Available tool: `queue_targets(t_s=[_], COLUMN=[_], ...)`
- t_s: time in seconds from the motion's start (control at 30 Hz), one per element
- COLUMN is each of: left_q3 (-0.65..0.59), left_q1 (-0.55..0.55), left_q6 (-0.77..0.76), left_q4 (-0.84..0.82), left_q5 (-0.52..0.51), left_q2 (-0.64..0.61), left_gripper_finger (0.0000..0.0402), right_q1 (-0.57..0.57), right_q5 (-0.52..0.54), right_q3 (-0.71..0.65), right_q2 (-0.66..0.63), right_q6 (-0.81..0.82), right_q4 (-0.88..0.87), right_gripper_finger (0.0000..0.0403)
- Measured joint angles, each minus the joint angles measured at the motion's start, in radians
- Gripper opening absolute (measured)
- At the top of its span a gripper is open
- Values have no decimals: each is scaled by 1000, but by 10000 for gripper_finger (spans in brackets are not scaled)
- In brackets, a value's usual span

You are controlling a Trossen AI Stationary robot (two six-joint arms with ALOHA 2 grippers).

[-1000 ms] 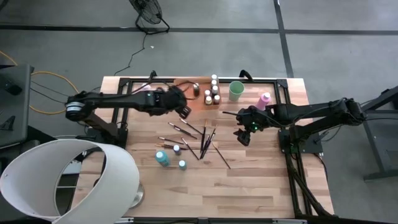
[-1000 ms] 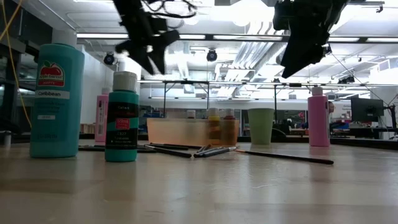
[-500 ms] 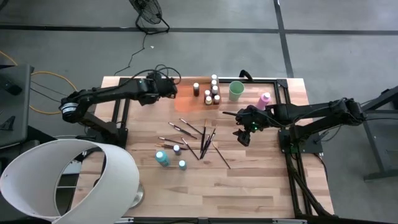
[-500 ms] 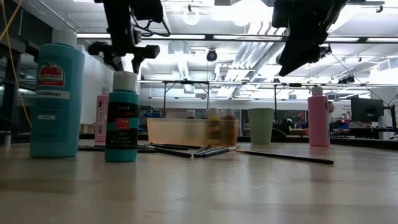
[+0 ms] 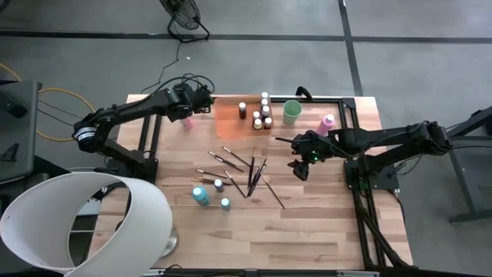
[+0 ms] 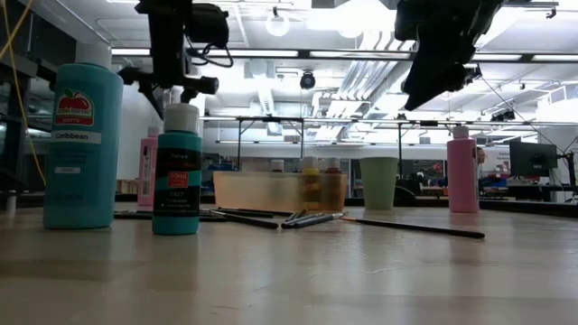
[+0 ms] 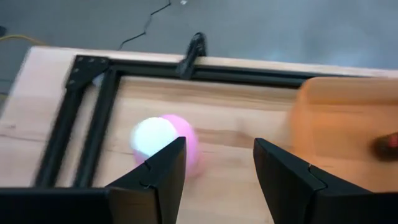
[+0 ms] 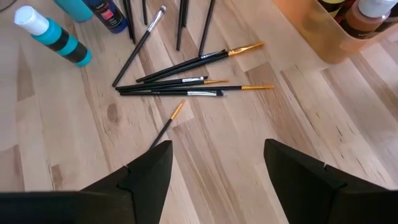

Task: Pick & Place Paint Supplies
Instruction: Put the large pink paint bottle into the orange bin

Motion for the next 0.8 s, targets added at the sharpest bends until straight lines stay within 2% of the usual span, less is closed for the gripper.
queue_targets(t_s=[0.2,0.37,0.57,0.8], left_q3=[0,1,1,1], left_q1=[9,12,39,51], left_q6=[7,7,-1,-79], left_q4=[-39,-74,-92,-100], left_q5=[5,-35,-17,-37], left_q2=[-20,-28,-22,-21], left_gripper_finger=[187,229,288,299], right_q1=[0,0,0,0], right_q5=[0,0,0,-6], right_q3=[0,0,0,0], right_q2=[0,0,0,0], right_q6=[0,-8,-28,-30], right_q4=[4,7,8,14], right_gripper_finger=[246,246,246,246])
